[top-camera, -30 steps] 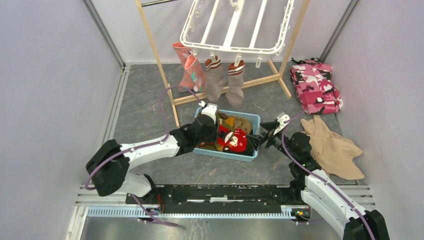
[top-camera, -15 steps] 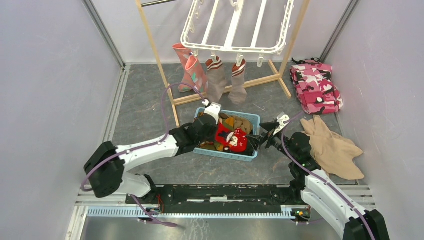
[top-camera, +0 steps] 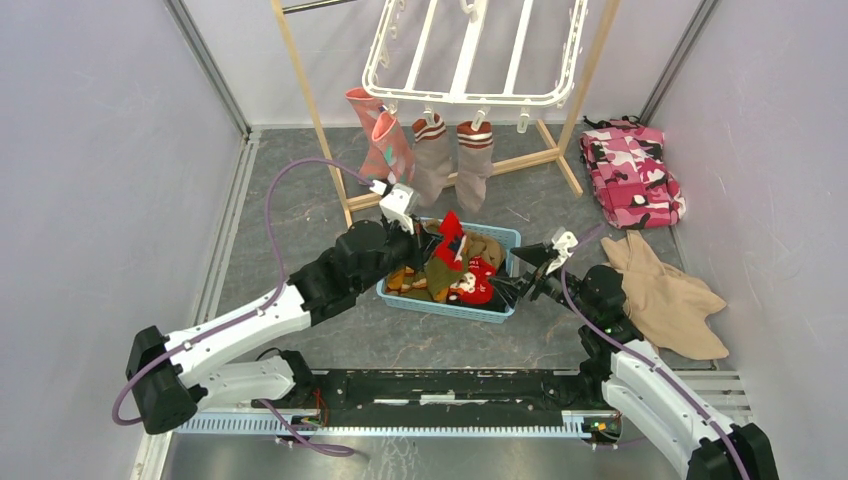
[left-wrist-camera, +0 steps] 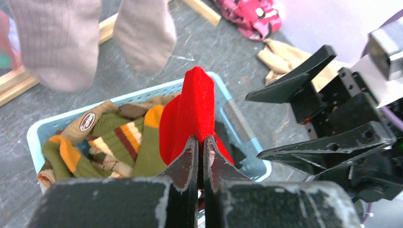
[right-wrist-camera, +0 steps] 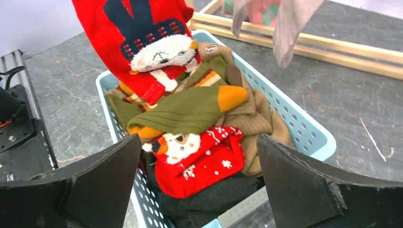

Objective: Clip the socks to the hanger
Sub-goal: Pick up the sock from the bin.

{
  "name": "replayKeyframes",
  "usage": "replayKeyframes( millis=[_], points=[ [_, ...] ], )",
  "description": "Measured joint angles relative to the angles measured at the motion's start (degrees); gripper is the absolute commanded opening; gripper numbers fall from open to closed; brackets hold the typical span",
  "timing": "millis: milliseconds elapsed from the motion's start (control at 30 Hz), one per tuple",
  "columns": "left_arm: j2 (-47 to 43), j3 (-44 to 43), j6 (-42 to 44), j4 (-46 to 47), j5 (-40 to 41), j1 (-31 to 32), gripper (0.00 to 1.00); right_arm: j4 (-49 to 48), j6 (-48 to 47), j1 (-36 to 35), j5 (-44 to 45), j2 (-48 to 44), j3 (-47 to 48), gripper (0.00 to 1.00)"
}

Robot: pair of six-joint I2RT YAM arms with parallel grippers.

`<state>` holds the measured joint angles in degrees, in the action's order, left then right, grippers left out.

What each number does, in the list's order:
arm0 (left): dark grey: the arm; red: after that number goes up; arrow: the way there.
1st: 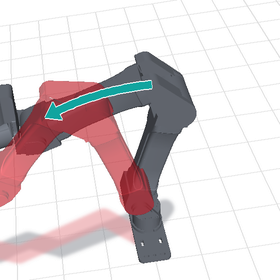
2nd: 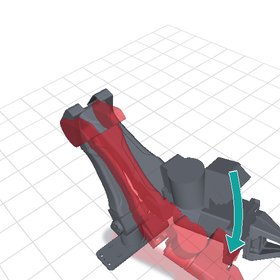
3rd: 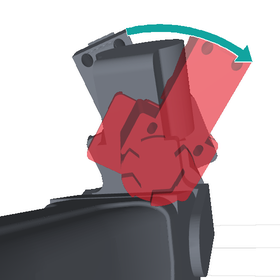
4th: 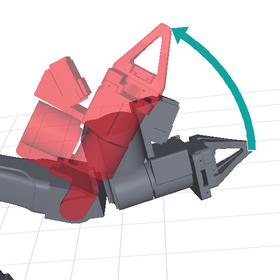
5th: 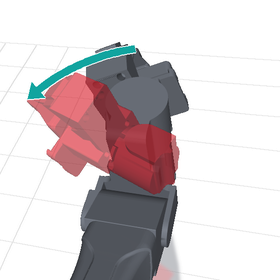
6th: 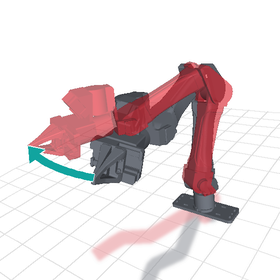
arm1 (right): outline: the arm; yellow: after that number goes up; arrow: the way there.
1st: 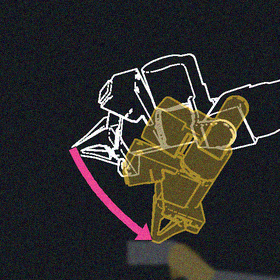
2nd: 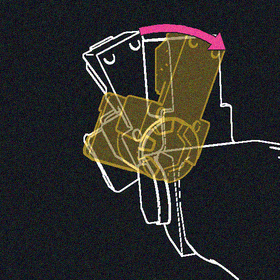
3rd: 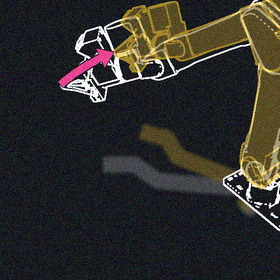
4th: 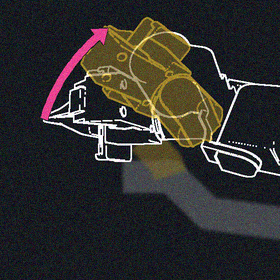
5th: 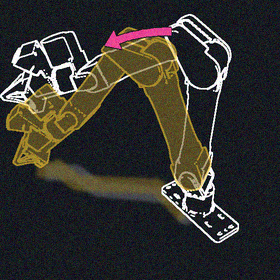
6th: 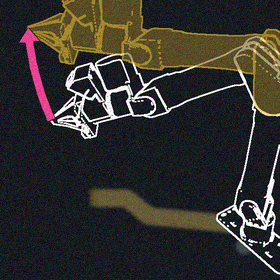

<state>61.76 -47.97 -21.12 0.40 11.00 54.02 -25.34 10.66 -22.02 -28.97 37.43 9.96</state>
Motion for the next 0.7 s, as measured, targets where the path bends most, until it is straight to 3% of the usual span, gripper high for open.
replayKeyframes(
  millis=[400,700],
  points=[
    [-3.3,3.23,-4.22,8.94,-5.95,-0.28,0.02,-4.26,-0.09,-6.01,-4.22,-0.46,1.22,0.98],
    [-10.71,15.74,-8.55,22.05,-6.82,-1.42,0.02,-18.62,17.03,-7.13,4.11,-3.17,-4.17,0.98]
  ],
)
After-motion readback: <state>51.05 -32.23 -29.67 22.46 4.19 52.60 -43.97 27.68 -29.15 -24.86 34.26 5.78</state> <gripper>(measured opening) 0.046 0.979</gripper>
